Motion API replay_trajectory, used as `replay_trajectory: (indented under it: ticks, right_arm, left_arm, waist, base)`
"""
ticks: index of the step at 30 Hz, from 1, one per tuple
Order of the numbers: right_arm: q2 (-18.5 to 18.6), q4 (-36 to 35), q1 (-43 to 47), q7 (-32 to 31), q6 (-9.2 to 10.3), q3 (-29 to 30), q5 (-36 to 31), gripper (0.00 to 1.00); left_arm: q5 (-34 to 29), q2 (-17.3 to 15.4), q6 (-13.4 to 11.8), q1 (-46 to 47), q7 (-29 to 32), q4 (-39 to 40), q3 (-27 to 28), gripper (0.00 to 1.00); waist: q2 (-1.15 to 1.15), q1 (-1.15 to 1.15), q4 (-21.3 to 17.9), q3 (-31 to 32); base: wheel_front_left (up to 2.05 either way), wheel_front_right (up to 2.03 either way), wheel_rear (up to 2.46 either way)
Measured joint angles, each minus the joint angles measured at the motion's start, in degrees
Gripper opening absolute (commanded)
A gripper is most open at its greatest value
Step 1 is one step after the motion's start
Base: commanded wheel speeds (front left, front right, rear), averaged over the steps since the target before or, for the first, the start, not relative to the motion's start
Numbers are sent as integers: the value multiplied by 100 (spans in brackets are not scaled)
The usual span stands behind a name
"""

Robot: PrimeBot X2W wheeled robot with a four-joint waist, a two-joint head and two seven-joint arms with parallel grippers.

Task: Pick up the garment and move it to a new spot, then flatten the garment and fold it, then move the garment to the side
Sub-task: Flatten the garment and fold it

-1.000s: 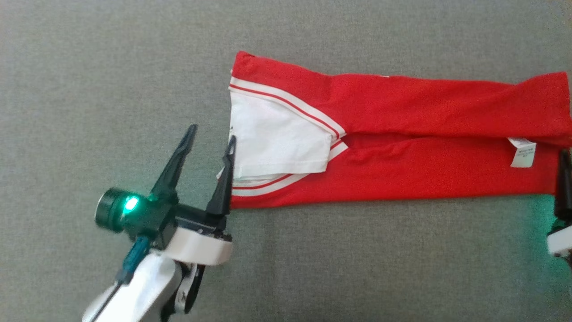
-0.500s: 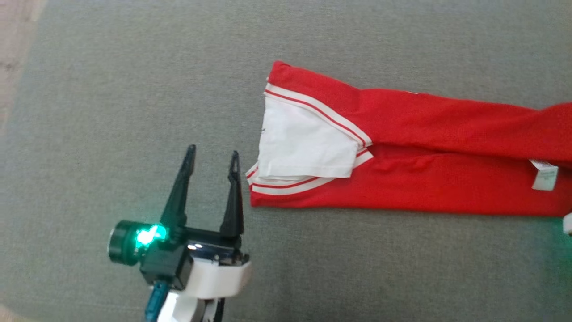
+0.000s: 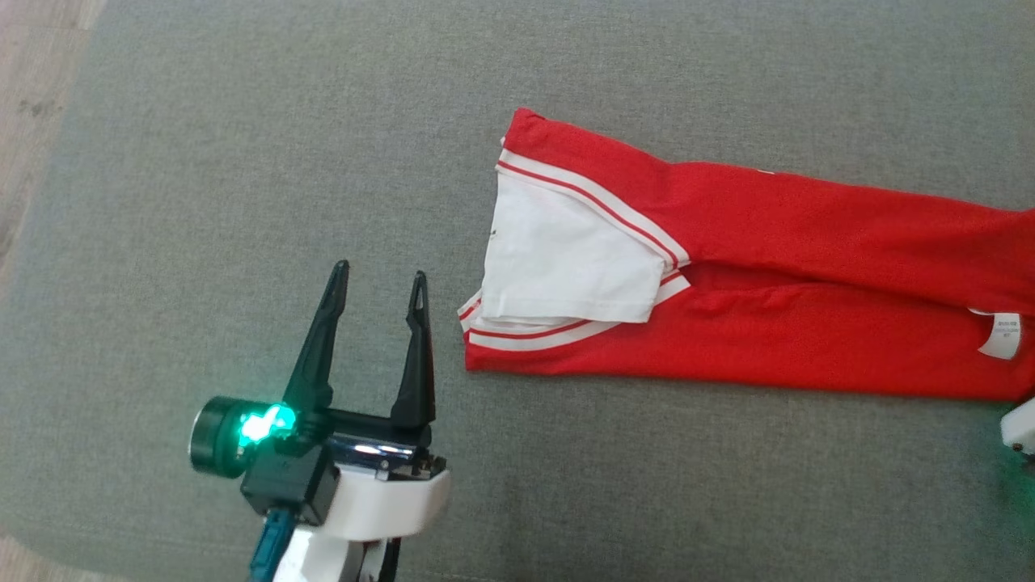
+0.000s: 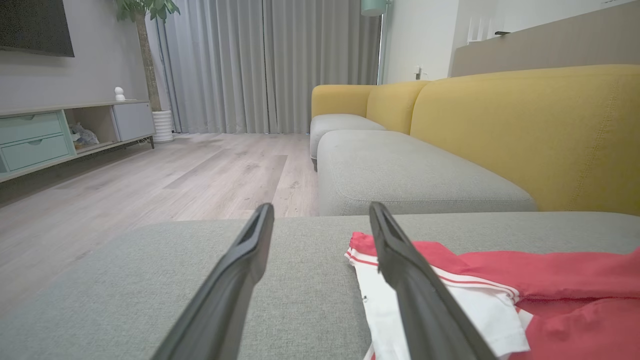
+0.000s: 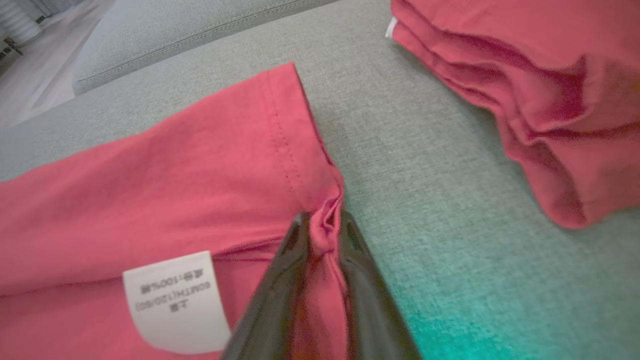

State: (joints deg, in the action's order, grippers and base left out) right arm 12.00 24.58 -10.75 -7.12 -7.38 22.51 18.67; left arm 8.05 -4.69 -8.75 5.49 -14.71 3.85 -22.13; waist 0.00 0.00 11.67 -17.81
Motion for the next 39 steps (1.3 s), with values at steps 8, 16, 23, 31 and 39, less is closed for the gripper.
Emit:
replay_trajectory:
  ticks: [8, 16, 23, 31, 39]
  right_arm:
    - [149, -22, -27, 131, 0, -96, 133, 0]
    - [534, -836, -140, 156, 0, 57, 471, 0]
    - [73, -2866, -159, -409, 0, -567, 933, 0]
    - [-567, -3955, -19, -870, 0, -1617, 826, 0]
    - [-859, -3277, -22, -570, 1, -3006, 1095, 0]
  left_arm:
    - [-105, 91, 177, -27, 0, -7, 222, 100]
    - [-158, 144, 325, -124, 0, -30, 419, 100]
    - [-165, 154, 380, -141, 0, -99, 445, 100]
    - [-146, 162, 428, -141, 0, -158, 443, 100]
    - [-29, 165, 424, -137, 0, -227, 285, 100]
  waist:
    - [0, 0, -90, -3]
    - [0, 0, -264, 100]
    - [0, 0, -261, 194]
    - [0, 0, -125, 221]
    - [0, 0, 85, 250]
  base:
    - [0, 0, 0]
    - [0, 0, 0]
    - [0, 0, 0]
    - [0, 0, 0]
    - [0, 0, 0]
